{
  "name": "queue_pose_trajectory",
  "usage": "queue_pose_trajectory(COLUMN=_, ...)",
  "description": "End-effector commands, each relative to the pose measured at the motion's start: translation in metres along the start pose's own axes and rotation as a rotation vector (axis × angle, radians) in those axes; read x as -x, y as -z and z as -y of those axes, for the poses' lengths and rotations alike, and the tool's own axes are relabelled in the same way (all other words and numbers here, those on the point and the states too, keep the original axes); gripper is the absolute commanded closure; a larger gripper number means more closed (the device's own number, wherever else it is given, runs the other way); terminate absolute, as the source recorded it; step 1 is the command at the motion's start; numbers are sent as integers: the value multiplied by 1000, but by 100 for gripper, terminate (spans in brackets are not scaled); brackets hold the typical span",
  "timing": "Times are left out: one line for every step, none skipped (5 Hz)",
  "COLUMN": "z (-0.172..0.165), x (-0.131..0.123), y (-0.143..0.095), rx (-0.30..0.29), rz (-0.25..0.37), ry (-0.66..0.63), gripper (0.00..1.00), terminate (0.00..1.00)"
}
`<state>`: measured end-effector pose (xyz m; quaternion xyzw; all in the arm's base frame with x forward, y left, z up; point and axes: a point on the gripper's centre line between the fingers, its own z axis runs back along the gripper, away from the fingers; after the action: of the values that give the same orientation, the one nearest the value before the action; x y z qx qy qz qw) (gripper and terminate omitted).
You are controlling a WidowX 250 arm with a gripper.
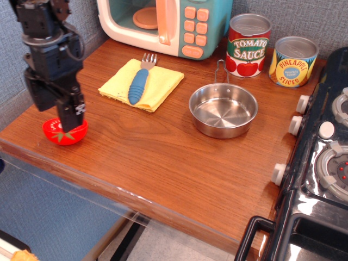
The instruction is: Put the tomato in the pot
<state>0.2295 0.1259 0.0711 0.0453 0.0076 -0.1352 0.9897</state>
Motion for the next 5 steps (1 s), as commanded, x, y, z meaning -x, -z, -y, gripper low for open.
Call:
queue_pose_trajectory(z=-19, x=-15, y=19, rx=-34, rz=-16, ry=-11, gripper=0, terminate=0)
queue_pose_trajectory(z=-19, x=-24, y=36, rx=-46, rz=-47, ry=-20, gripper=0, terminate=0)
queue_pose_trajectory(z=-20, x=-28, y=52, rx=-43, rz=-85, ry=-39, gripper=0, terminate=0)
queue_pose_trajectory(z=-20, x=-29, y=60, rx=-41, rz=-109, ry=-48, gripper=0, terminate=0)
queue_pose_trajectory(z=-21, x=-29, y=61, rx=-35, rz=-105, ry=-50, gripper=100, terminate=0)
